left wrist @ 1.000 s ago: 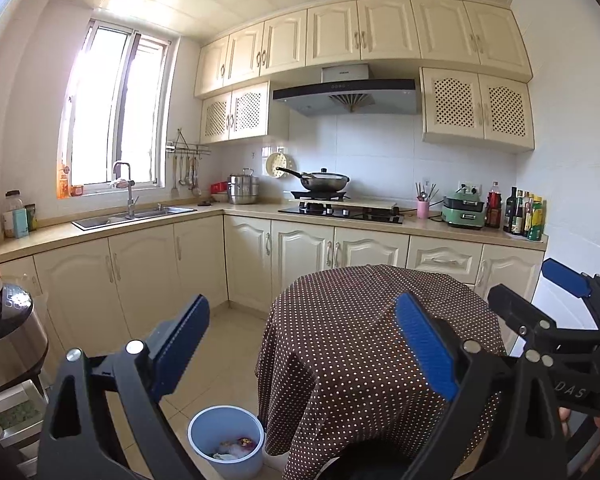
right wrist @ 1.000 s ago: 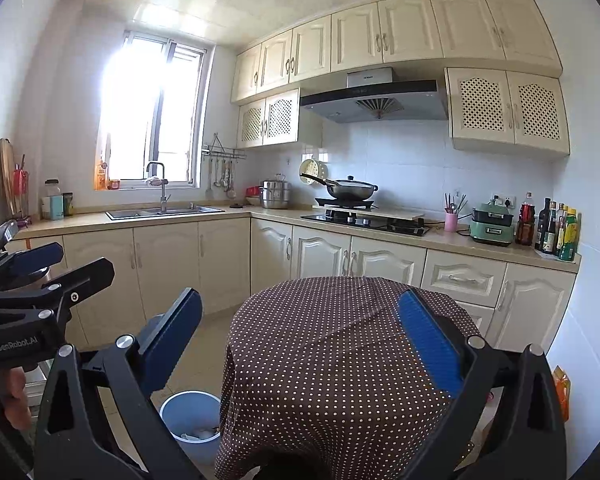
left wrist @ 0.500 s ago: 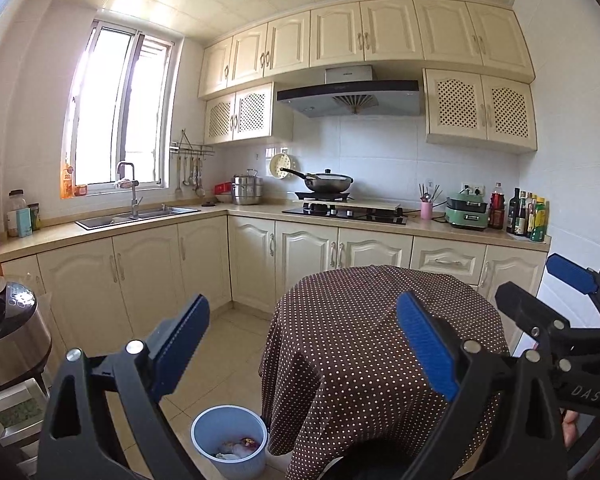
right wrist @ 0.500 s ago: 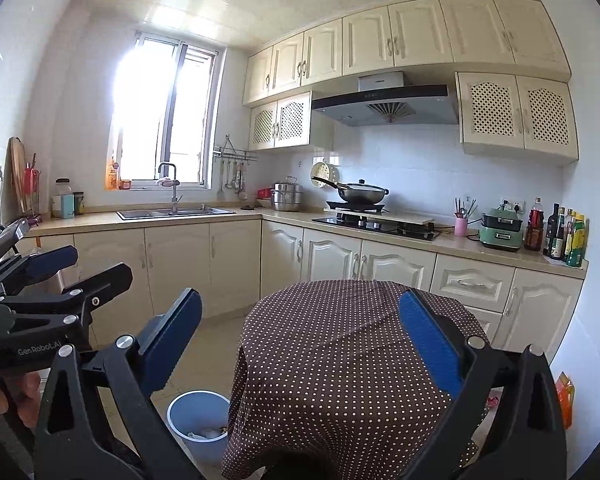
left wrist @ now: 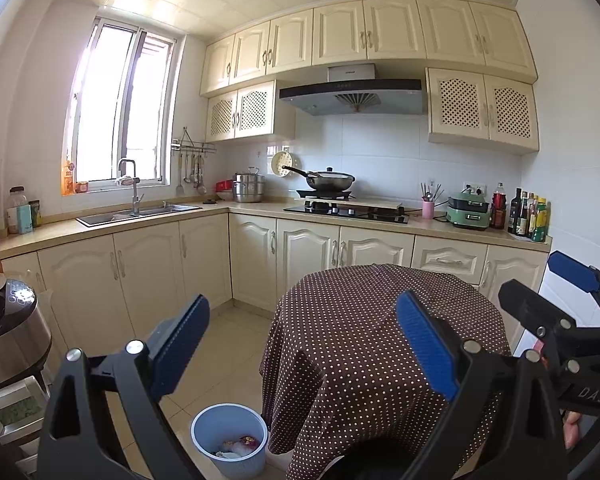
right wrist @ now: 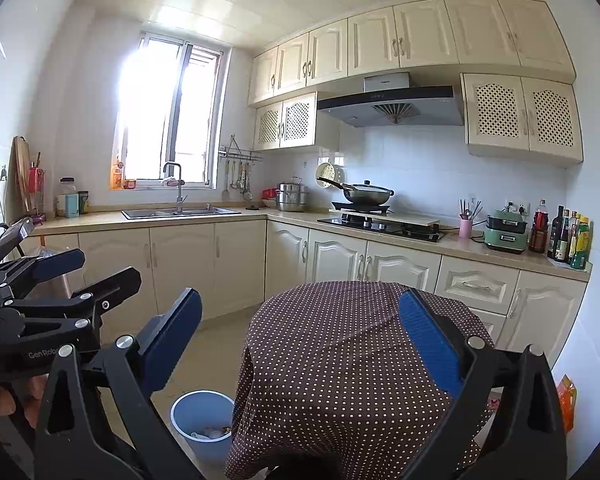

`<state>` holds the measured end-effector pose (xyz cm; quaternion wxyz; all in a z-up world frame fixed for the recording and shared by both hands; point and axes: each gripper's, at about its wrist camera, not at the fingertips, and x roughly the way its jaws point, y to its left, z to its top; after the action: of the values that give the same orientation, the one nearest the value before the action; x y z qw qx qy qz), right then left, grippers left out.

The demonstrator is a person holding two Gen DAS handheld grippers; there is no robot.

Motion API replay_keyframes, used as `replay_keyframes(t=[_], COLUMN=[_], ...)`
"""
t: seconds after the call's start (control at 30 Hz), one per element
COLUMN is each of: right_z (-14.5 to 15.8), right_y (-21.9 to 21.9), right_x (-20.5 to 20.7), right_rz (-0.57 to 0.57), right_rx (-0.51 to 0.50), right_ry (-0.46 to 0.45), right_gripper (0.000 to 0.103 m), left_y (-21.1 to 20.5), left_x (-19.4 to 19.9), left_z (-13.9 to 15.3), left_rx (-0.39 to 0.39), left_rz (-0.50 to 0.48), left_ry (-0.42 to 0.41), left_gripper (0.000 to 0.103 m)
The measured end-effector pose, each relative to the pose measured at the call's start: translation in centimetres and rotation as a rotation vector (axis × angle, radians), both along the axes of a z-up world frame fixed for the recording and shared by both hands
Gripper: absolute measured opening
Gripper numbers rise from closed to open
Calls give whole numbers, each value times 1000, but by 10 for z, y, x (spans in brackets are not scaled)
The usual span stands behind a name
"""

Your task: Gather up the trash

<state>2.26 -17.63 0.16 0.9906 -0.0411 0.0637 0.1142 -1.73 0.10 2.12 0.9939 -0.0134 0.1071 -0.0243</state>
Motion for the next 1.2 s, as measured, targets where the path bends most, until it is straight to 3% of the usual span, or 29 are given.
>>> replay_keyframes(t=[1.2], right_z=[1], right_y=[-1], right_x=[1], right_rz=[8], right_rx=[-5], right_ry=[16], right_gripper=[96], left_y=[-1], left_x=[-2], left_z=[-3], left_rx=[6], left_rz=[-3], left_ry=[10], left_gripper=[93])
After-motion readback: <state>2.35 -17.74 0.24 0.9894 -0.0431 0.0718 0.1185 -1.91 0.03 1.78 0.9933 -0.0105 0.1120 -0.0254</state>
